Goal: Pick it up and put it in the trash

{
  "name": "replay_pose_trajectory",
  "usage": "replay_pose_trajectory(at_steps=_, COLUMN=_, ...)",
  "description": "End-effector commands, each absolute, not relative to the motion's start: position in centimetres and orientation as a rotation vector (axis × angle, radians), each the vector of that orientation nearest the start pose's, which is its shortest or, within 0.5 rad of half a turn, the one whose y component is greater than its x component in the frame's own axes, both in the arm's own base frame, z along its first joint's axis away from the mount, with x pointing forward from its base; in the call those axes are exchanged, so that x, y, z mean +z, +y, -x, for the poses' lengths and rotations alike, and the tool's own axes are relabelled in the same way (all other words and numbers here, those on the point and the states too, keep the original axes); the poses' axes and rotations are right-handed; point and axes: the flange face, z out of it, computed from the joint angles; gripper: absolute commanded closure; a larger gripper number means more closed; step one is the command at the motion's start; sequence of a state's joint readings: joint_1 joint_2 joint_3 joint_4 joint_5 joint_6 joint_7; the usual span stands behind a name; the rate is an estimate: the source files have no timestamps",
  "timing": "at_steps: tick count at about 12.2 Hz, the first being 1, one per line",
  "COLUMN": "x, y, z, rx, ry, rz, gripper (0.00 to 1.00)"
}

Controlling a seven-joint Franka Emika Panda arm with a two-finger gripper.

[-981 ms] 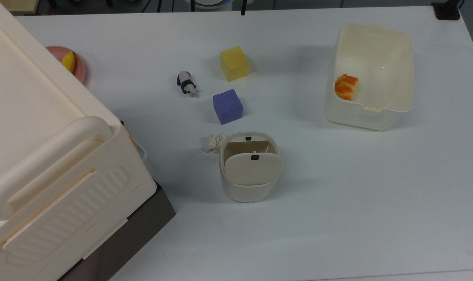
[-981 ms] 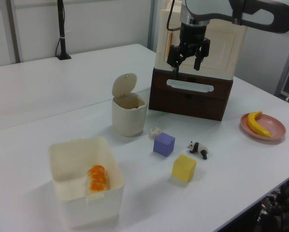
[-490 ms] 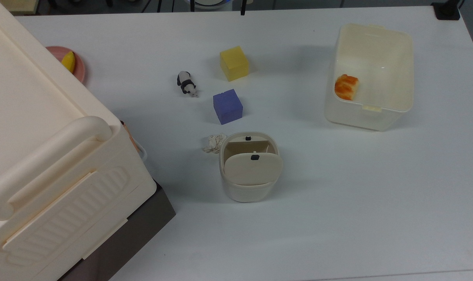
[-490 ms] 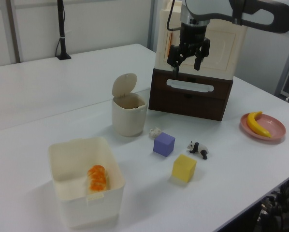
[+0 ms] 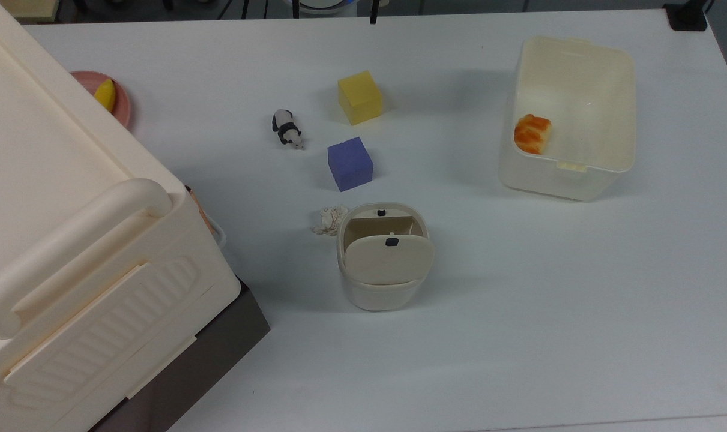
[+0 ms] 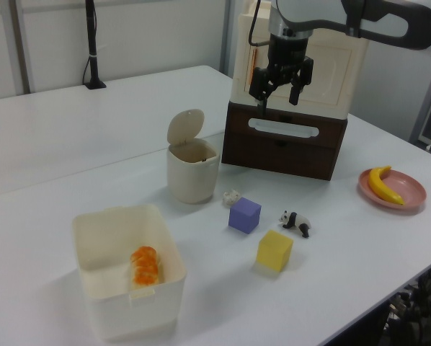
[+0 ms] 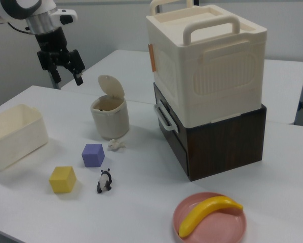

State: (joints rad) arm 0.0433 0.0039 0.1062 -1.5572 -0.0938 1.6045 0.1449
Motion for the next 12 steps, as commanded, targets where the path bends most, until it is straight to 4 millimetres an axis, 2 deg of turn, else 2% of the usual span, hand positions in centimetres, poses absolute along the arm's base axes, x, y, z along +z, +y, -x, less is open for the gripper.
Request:
replay_pose_trajectory(at_steps=1, x=63.29, y=7.48, z=-55.72, rx=-0.146, ry=-0.045, rz=3.214, gripper=0.0)
replay_pose_trajectory(at_steps=12, x=63.24, y=7.4, z=-55.88, rx=-0.159, ry=-0.046, rz=3.214, gripper=0.0)
